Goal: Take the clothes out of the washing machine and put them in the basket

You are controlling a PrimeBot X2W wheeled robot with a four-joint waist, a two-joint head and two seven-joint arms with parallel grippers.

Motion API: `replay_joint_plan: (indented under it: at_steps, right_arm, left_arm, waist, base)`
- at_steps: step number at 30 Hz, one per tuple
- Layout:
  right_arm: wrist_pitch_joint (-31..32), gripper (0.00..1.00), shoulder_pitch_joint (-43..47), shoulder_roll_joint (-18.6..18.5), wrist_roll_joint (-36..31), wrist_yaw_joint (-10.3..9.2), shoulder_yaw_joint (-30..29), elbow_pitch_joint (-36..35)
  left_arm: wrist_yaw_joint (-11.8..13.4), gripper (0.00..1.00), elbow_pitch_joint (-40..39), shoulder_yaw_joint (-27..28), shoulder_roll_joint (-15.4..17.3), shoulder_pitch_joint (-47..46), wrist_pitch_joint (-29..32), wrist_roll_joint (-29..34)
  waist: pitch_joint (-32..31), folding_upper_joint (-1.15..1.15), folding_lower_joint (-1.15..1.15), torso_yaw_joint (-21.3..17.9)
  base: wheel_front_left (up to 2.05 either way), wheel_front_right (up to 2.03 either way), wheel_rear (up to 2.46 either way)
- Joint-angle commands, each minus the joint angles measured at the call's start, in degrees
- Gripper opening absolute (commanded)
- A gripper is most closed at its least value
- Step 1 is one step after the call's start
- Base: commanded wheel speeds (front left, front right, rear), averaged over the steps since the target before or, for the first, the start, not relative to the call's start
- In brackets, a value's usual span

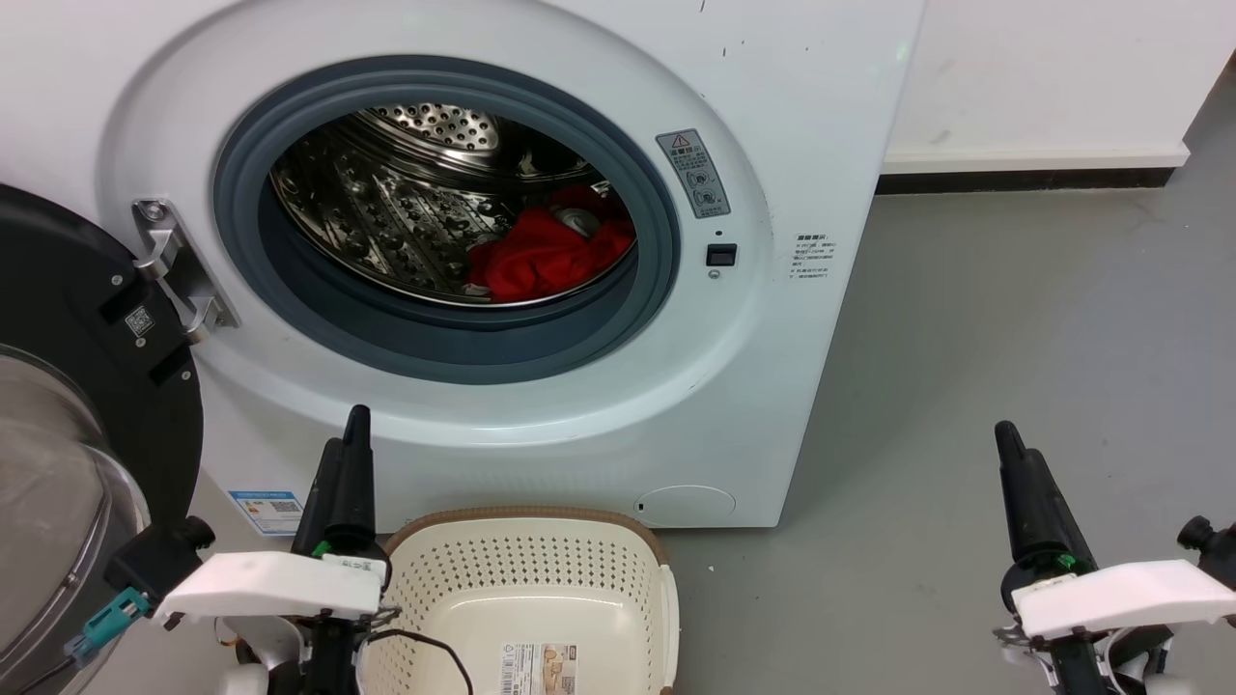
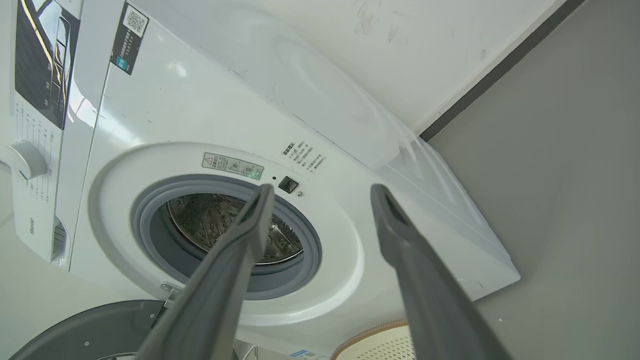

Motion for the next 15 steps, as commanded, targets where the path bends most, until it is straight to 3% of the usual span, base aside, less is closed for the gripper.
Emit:
replay_joint_plan:
  at_steps: [1, 15]
  right_arm:
    - [-0.3, 1.0, -0.2, 0.0, -2.2, 0.0, 0.2, -1.4]
    - [0.4, 1.0, 1.5, 0.0, -15.2, 0.0, 0.4, -3.9]
  left_arm:
    - [0.2, 1.0, -1.2, -0.4, 0.1, -1.5, -0.6, 2.2]
    - [1.3, 1.0, -0.7, -2.2, 0.7, -0.6, -3.1, 19.6]
  waist:
    - [0.0, 0.0, 0.0, 0.0]
    - [-0.3, 0.0, 0.0, 0.1]
  base:
    - [0.0, 0.0, 0.0]
    - [0.0, 0.0, 0.0]
